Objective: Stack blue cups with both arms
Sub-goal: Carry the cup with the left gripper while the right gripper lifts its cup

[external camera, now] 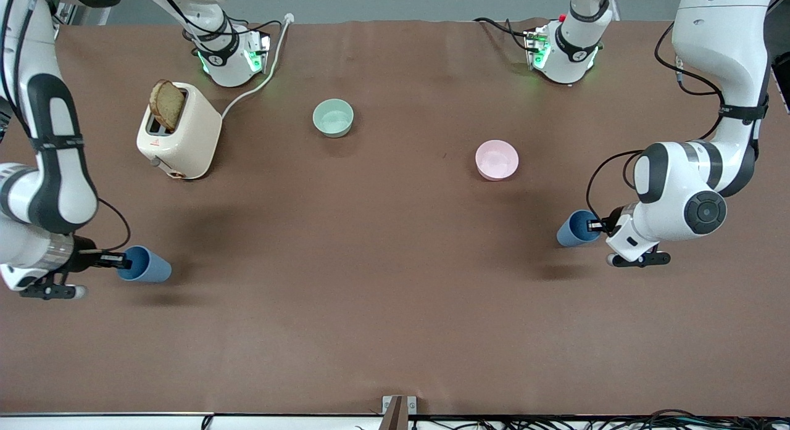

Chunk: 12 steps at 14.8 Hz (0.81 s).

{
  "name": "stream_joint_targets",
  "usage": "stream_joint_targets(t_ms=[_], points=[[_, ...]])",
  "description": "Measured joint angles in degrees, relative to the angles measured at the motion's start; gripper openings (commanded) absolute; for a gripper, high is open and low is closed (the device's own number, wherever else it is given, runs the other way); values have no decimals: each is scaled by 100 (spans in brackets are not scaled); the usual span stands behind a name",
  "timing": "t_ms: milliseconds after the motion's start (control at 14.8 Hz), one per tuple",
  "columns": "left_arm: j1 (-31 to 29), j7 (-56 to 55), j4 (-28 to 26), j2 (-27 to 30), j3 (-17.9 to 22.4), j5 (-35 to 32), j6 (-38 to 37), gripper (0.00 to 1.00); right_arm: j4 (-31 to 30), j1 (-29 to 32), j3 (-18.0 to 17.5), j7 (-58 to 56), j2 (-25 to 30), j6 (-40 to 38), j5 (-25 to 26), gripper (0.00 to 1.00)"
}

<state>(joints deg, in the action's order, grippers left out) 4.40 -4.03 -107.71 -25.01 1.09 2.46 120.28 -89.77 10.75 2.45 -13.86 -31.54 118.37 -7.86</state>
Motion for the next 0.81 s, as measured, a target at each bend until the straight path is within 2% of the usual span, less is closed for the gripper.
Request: stream_joint_targets(t_ms=[269, 606, 808], points=[[11, 0, 231, 34, -30, -4, -37, 1, 125, -122, -11, -1, 827, -468, 9, 2], [94, -126, 1384, 80, -849, 4, -672, 1, 149, -411, -19, 125, 2009, -1819, 461, 2], [549, -167, 1813, -9, -1118, 14, -781, 0, 124, -490, -20, 208, 2620, -2609, 488, 2]])
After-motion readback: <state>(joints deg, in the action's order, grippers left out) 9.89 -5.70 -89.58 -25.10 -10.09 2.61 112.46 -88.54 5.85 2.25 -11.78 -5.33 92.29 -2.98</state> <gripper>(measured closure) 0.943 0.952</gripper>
